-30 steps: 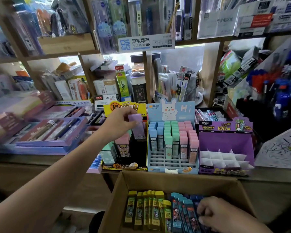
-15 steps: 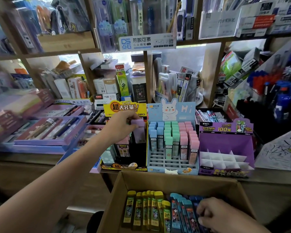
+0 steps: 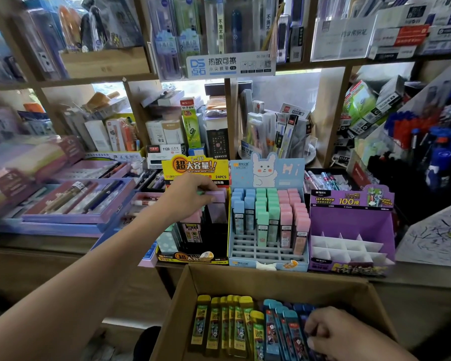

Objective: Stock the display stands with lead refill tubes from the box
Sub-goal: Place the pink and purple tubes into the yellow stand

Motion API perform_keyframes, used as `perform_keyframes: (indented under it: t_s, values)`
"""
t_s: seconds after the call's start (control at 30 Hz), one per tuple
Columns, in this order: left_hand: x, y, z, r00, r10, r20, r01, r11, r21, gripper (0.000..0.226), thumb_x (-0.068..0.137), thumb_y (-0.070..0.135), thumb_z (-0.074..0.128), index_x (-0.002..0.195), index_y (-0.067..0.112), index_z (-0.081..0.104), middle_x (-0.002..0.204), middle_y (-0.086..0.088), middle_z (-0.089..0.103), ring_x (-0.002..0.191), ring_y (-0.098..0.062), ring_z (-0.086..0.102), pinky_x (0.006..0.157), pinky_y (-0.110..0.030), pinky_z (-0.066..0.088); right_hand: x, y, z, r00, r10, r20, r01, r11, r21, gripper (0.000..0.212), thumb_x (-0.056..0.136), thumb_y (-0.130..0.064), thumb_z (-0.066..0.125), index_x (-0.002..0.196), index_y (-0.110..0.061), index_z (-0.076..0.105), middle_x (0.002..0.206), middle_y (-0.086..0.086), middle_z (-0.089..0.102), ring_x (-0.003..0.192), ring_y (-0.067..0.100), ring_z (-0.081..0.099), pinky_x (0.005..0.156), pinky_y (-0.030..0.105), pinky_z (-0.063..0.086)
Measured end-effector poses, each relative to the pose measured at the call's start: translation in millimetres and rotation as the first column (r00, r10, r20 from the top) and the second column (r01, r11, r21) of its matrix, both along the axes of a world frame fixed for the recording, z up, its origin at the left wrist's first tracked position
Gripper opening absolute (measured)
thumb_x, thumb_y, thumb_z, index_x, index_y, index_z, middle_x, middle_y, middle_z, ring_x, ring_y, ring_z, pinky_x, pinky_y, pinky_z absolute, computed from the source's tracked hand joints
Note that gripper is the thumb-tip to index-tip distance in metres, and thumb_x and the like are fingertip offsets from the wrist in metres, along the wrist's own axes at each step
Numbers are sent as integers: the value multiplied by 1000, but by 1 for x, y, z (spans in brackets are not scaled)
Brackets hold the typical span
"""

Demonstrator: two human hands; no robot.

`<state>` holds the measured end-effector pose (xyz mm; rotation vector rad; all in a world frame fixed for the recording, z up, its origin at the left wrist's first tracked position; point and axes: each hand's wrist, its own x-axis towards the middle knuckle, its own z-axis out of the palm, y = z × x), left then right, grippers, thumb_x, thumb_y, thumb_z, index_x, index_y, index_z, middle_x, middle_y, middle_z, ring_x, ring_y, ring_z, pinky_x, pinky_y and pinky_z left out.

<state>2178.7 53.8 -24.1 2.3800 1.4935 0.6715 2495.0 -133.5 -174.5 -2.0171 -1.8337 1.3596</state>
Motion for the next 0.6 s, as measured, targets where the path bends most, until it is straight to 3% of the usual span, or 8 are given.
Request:
perform_keyframes:
  t_s: [0.13, 0.27, 0.4, 0.6]
  values:
    - [3, -3, -4, 999, 15, 50, -17, 999, 47, 15, 84, 9, 75, 94, 21, 73, 87, 9, 69, 83, -4, 61, 75, -16, 46, -2, 1, 4, 1000, 6, 10, -7, 1000, 6, 16, 89, -41, 77, 100, -31, 70, 95, -5, 72, 82, 1, 69, 73, 11, 49]
    - [4, -3, -7, 998, 56, 29, -59, 994, 87, 12, 84, 11, 75, 82, 22, 71, 84, 10, 69, 87, -12, 62, 80, -27, 50, -2, 0, 6, 1000, -1, 20, 0, 1000, 7, 17, 88, -42, 77, 99, -32, 70, 96, -6, 72, 83, 1, 70, 78, 15, 53]
    - [5, -5, -7, 997, 73, -13, -71, 991, 116, 10, 86, 12, 72, 86, 22, 73, 89, 9, 69, 96, -19, 60, 88, -38, 52, -3, 0, 6, 999, -7, 31, 7, 1000, -8, 18, 87, -45, 77, 99, -34, 69, 97, -6, 70, 83, 3, 70, 79, 17, 54]
    - [6, -17, -4, 993, 103, -54, -94, 985, 142, 7, 90, 16, 71, 93, 20, 75, 98, 6, 59, 107, -24, 54, 95, -41, 45, -4, 3, 9, 999, 2, 37, 0, 999, -54, 19, 86, -43, 78, 101, -34, 70, 96, -6, 73, 81, 3, 71, 78, 21, 57]
